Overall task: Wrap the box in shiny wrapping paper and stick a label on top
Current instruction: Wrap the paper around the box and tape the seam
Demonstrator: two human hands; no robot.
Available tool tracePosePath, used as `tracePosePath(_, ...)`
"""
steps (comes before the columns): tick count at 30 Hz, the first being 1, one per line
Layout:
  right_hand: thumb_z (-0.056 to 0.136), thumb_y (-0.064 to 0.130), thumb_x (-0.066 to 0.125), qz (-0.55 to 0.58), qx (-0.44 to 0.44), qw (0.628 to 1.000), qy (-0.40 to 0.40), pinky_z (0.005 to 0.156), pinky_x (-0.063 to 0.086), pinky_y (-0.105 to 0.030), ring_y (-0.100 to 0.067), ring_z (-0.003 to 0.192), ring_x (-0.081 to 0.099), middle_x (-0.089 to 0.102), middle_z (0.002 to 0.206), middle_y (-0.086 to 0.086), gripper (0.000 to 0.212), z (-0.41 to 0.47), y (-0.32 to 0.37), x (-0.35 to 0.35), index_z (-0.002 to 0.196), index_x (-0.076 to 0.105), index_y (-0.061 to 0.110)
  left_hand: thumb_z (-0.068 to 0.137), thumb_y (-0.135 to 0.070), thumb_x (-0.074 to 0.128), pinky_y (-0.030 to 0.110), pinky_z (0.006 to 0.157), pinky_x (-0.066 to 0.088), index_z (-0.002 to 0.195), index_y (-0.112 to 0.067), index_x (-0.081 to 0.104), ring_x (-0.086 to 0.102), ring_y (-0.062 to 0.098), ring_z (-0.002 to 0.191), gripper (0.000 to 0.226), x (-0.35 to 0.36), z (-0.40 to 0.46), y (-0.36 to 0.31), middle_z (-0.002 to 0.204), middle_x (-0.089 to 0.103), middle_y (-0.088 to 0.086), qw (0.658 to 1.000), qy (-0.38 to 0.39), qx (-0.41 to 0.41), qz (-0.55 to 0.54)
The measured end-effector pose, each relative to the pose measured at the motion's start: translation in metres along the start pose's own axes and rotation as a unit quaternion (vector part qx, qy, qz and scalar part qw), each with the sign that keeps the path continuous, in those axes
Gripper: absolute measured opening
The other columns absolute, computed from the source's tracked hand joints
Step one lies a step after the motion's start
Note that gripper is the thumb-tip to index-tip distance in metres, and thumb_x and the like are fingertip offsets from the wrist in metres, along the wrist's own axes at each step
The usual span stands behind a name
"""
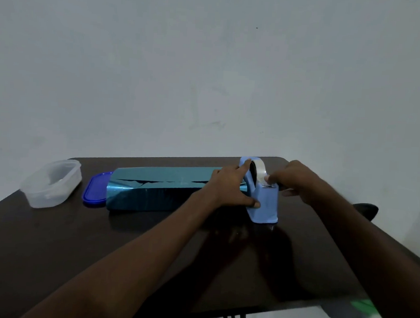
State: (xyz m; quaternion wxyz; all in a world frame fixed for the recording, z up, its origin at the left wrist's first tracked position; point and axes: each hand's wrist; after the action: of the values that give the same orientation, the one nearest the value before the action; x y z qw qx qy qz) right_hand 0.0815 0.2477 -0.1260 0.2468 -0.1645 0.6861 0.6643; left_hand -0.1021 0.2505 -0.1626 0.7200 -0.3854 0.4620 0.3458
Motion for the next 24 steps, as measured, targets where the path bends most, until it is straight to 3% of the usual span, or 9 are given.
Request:
tracePosePath(4, 0.081, 0.009, 0.071, 0.07, -0.002, 0.998, 0.002, 0.072, 0.048, -0.035, -0.024, 0.085, 0.06, 0.063, 0.09, -0.016, 0.011, 0.001, 0.0, 0.003, 0.085, 0.063, 0.002, 0.069, -0.07, 0.071, 0.046, 0.102, 0.039, 0.156, -0.018, 0.006, 0.047, 0.027, 0.121, 0.12, 0.005, 0.006, -0.011, 0.136, 0.049, 0.008, 1.0, -0.014, 0.01, 0.008)
tracePosePath(8, 0.081, 0.011, 0.066, 0.115, -0.018, 0.993, -0.031, 0.067, 0.042, -0.034, -0.02, 0.073, 0.048, 0.05, 0.079, -0.011, 0.008, -0.005, 0.005, -0.004, 0.085, 0.061, 0.008, 0.068, -0.068, 0.072, 0.047, 0.104, 0.038, 0.156, -0.021, -0.003, 0.042, 0.029, 0.129, 0.125, 0.009, 0.016, -0.014, 0.146, 0.039, 0.009, 1.0, 0.005, -0.002, 0.005)
tracePosePath(11, 0.082, 0.009, 0.064, 0.155, -0.032, 0.986, -0.059, 0.064, 0.041, -0.03, -0.019, 0.073, 0.049, 0.053, 0.074, -0.01, 0.001, -0.024, 0.007, -0.012, 0.083, 0.064, 0.009, 0.066, -0.068, 0.074, 0.05, 0.105, 0.038, 0.156, -0.021, -0.007, 0.039, 0.029, 0.134, 0.13, 0.008, 0.018, -0.014, 0.153, 0.033, 0.006, 1.0, 0.012, -0.013, -0.007)
tracePosePath(16, 0.093, 0.014, 0.064, 0.238, -0.006, 0.971, -0.037, 0.066, 0.049, -0.032, -0.021, 0.068, 0.062, 0.066, 0.07, -0.012, 0.021, -0.063, -0.028, 0.003, 0.078, 0.066, 0.0, 0.067, -0.071, 0.07, 0.048, 0.105, 0.038, 0.156, -0.019, -0.004, 0.042, 0.027, 0.131, 0.127, 0.011, 0.015, -0.015, 0.153, 0.034, 0.004, 1.0, -0.002, -0.012, 0.008)
tracePosePath(21, 0.093, 0.016, 0.064, 0.199, -0.023, 0.972, -0.122, 0.058, 0.046, -0.025, -0.017, 0.065, 0.06, 0.067, 0.07, -0.012, 0.025, -0.069, -0.06, 0.038, 0.071, 0.067, 0.003, 0.069, -0.071, 0.068, 0.046, 0.104, 0.04, 0.156, -0.015, -0.001, 0.046, 0.026, 0.129, 0.125, 0.011, 0.01, -0.017, 0.153, 0.036, 0.003, 1.0, -0.005, -0.012, 0.017)
tracePosePath(24, 0.093, 0.014, 0.064, 0.169, -0.061, 0.969, -0.171, 0.053, 0.045, -0.029, -0.017, 0.059, 0.056, 0.066, 0.069, -0.016, 0.028, -0.07, -0.061, 0.05, 0.071, 0.065, -0.003, 0.07, -0.072, 0.067, 0.047, 0.103, 0.042, 0.156, -0.014, 0.0, 0.048, 0.025, 0.126, 0.124, 0.012, 0.008, -0.018, 0.151, 0.039, 0.003, 1.0, -0.005, -0.015, 0.022)
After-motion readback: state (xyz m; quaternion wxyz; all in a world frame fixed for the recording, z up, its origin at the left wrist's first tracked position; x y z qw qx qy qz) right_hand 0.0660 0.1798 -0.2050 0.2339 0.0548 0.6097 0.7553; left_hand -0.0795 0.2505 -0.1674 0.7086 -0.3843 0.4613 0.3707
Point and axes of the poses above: each hand's wrist, its own z-axis towards the middle knuckle, its own x-axis out of the palm, y = z × x
